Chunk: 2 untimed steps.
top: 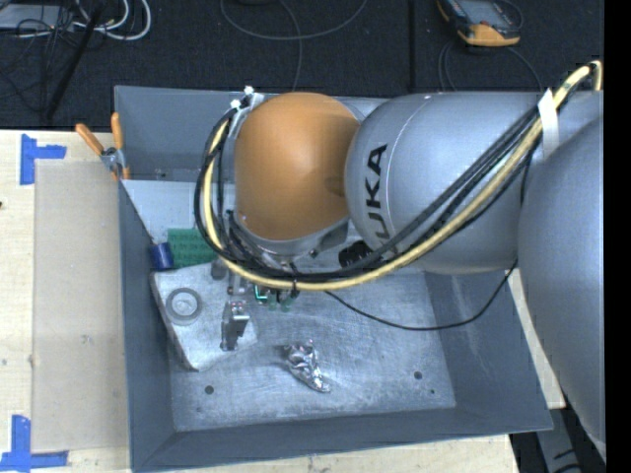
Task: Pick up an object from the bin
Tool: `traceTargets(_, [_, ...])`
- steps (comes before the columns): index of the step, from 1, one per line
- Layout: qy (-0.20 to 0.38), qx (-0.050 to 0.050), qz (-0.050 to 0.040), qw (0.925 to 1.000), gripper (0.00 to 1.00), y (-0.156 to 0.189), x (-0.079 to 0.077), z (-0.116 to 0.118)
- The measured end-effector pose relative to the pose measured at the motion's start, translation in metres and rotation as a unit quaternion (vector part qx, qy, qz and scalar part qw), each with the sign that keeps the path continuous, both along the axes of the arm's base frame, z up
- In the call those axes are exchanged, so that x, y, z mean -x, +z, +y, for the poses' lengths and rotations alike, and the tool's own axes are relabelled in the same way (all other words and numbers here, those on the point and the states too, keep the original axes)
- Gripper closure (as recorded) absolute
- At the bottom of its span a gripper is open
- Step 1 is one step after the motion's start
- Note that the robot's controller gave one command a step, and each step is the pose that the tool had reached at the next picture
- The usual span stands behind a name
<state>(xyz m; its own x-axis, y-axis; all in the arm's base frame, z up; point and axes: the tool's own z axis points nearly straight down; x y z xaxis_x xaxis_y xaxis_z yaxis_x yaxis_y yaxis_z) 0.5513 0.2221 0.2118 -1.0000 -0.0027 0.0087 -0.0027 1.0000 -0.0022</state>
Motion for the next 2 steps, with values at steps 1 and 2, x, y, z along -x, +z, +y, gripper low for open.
traceTargets(1, [0.121, -0.001, -0.0011, 0.9926, 0.00, -0.056, 0.001, 0.006])
traceTargets(2, [0.223, -0.006, -0.0085, 0.9749, 0.00, -0.134, 0.006, 0.019])
